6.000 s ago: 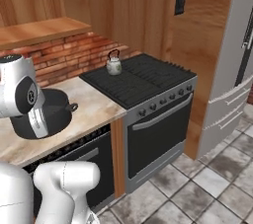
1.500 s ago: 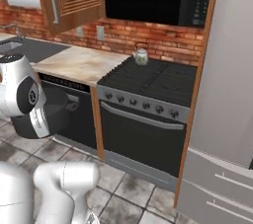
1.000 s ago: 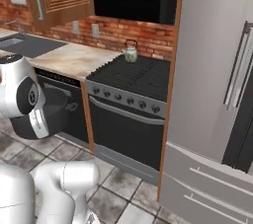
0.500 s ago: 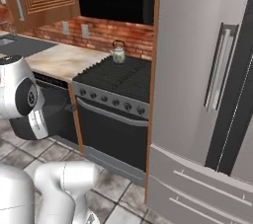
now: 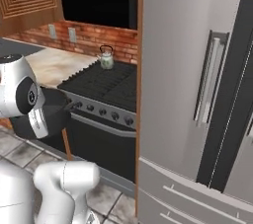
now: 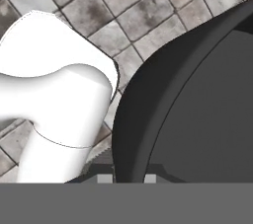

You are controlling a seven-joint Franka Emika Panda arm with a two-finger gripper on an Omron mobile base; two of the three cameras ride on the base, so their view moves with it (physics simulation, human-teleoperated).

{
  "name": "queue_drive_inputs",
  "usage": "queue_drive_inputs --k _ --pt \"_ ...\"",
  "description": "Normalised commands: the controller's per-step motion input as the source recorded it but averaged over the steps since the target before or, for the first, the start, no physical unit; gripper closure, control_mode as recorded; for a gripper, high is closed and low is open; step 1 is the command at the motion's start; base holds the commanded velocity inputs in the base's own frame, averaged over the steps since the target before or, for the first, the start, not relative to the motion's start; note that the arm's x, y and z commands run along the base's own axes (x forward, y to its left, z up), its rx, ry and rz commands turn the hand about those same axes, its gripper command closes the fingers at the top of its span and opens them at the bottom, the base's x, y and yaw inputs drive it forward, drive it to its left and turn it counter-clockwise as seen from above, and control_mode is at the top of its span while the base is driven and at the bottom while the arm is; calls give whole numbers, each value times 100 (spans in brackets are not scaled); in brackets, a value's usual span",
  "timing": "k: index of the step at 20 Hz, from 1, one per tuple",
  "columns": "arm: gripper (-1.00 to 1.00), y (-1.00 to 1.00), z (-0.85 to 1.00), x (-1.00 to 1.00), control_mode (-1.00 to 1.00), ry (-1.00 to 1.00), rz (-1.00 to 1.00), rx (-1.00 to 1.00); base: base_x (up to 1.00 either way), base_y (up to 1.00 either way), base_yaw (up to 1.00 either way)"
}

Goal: Pick the kettle from the cabinet and place it on a stove burner. Then pick the pot from the counter and place it on another stove burner. Finally, turn both burners on.

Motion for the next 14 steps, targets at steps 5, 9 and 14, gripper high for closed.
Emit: queue_drive_inputs --k 5,9,14 --pt "100 0 0 0 100 0 0 0 33 -4 -7" --pt "100 0 0 0 100 0 0 0 14 2 -12" --pt "100 0 0 0 100 0 0 0 21 12 -14"
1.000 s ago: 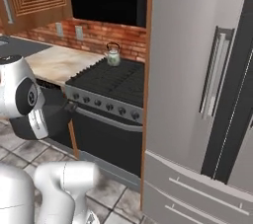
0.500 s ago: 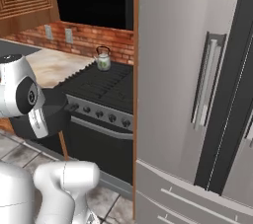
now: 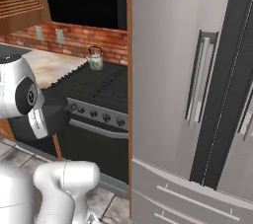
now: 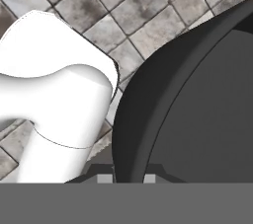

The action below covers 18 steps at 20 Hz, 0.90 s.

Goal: Pick the kettle from the cabinet and place it on a stove burner. Then pick the pot from the counter and place it on another stove burner. Finally, turn both burners on.

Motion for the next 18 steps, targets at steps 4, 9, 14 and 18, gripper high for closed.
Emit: queue_drive_inputs --k 4,9,14,18 --pt "100 0 0 0 100 0 0 0 29 18 -14" --pt "100 0 0 0 100 0 0 0 32 30 -11" --pt "100 0 0 0 100 0 0 0 28 39 -8" --pt "100 0 0 0 100 0 0 0 25 39 -7"
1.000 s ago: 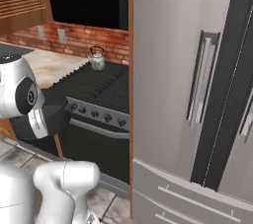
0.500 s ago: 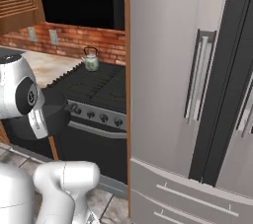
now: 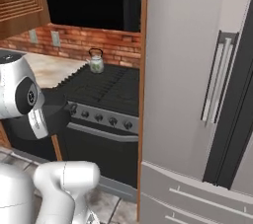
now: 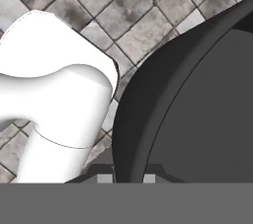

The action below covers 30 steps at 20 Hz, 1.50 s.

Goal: Pick the kettle from the cabinet and place it on a stove burner. Then pick the pot from the counter and place it on another stove burner. Finally, turn both burners on.

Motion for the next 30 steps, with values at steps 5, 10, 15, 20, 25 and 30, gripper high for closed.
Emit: queue_drive_inputs --k 5,10,15,20,25,30 --pt "100 0 0 0 100 0 0 0 36 7 -7" --pt "100 0 0 0 100 0 0 0 44 -9 -11" --pt "100 0 0 0 100 0 0 0 46 -2 -11" --pt "100 0 0 0 100 0 0 0 36 0 -13" --pt "100 0 0 0 100 0 0 0 19 0 -15" --pt "100 0 0 0 100 0 0 0 12 1 -12"
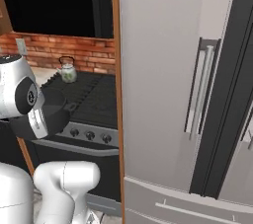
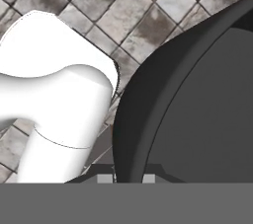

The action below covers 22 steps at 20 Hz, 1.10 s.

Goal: Pick the kettle from the cabinet and place it on a stove burner. Then pick the pot from the counter and place it on another stove burner. Finally, turn both burners on.

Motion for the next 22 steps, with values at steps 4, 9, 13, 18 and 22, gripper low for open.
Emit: queue_drive_inputs --k 4,9,13,18,22 --pt "100 0 0 0 100 0 0 0 9 12 -6" --pt "100 0 0 0 100 0 0 0 12 24 0" --pt "100 0 0 0 100 0 0 0 8 33 0" --pt "100 0 0 0 100 0 0 0 1 37 0" --pt "100 0 0 0 100 0 0 0 12 22 0"
